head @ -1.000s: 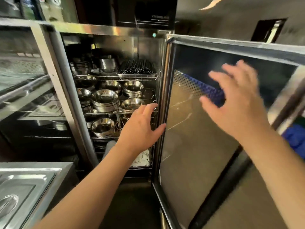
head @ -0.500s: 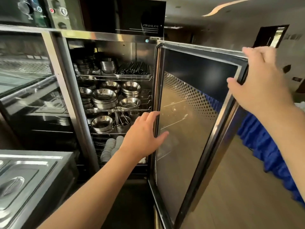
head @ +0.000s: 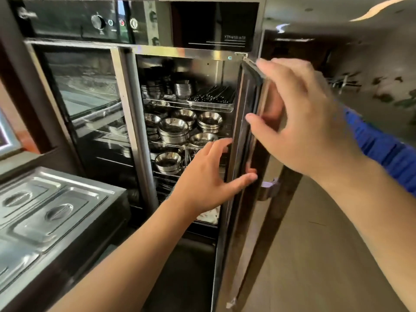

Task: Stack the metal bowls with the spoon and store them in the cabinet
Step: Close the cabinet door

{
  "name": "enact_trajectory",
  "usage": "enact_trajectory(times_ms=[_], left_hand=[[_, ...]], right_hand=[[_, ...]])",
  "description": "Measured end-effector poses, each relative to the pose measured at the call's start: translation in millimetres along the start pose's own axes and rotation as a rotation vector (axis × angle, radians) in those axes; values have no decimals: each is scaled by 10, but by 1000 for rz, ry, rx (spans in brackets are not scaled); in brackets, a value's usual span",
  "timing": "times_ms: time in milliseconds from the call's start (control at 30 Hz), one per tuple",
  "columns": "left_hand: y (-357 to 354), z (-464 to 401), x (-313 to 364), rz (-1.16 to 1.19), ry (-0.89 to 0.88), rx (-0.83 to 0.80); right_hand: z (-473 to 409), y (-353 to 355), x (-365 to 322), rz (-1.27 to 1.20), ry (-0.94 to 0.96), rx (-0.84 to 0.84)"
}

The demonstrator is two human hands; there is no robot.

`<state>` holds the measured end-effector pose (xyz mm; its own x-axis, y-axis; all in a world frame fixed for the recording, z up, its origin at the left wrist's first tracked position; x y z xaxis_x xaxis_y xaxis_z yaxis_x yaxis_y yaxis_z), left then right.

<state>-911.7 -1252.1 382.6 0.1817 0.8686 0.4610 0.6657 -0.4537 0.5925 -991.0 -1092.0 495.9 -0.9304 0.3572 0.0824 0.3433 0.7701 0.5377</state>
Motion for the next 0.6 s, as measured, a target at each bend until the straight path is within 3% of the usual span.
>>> enact_trajectory(times_ms=[267, 433, 600], left_hand=[[208, -48, 142, 6, 136, 288], [466, -20, -67, -221, 232, 383], [700, -40, -289, -301, 334, 432]], right_hand=[[115, -318, 77, -518, 116, -126], [367, -721, 102, -580, -25, -269], [516, -1183, -26, -669, -140, -444]])
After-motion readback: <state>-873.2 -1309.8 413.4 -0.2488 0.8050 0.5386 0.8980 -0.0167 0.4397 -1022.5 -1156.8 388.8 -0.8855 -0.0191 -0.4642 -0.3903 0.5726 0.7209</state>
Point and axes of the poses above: each hand's wrist, its own z-axis away from the middle knuckle, its own y-axis out of the back of the hand, x = y × z, the point moved 1 cm from there along -z, towards the middle knuckle
